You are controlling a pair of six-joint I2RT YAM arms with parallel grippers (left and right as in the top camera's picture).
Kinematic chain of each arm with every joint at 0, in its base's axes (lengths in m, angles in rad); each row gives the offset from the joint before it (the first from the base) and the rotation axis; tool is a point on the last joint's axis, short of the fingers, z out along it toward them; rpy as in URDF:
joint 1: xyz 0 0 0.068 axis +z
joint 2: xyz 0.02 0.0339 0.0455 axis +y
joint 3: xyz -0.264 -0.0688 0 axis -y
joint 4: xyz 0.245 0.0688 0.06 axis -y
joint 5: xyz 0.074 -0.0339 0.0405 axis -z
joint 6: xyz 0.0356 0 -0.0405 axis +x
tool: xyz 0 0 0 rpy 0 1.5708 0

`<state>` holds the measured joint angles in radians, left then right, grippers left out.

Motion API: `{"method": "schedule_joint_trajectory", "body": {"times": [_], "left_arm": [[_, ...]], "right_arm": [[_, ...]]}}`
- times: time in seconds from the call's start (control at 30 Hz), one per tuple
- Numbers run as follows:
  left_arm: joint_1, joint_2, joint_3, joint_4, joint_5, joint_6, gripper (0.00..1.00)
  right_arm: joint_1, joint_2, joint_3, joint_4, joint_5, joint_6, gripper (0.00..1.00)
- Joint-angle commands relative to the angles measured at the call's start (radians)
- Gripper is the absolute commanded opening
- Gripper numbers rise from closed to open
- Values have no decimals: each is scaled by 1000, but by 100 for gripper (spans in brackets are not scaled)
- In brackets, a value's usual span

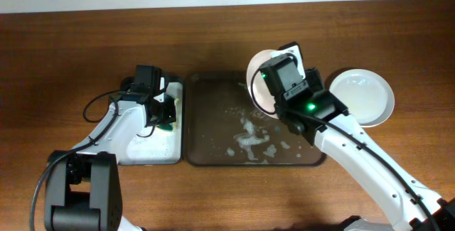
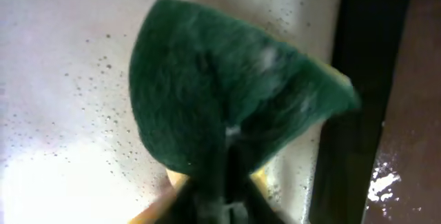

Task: Clean dirty plates on tray and stack at the side
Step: 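Lift the pink plate with right gripper and stack it on the plates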

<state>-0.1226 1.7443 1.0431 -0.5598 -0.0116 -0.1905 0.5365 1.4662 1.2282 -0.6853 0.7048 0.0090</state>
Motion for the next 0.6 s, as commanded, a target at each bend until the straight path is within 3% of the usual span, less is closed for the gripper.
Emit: {"method": "schedule_joint_trajectory", "body": {"times": [0.0, 0.07, 0.3, 0.57], "left_arm": [[5, 8, -8, 2, -22, 6, 61], [5, 8, -8, 0, -22, 5, 66], [5, -27, 5, -2, 8, -21, 69], [6, -207, 7, -13, 8, -40, 73]], "right_arm": [[14, -16, 22, 9, 79, -32, 4], [14, -16, 22, 10, 82, -33, 4], [14, -16, 22, 38, 147, -110, 4], [14, -16, 22, 68, 146, -110, 4]]}}
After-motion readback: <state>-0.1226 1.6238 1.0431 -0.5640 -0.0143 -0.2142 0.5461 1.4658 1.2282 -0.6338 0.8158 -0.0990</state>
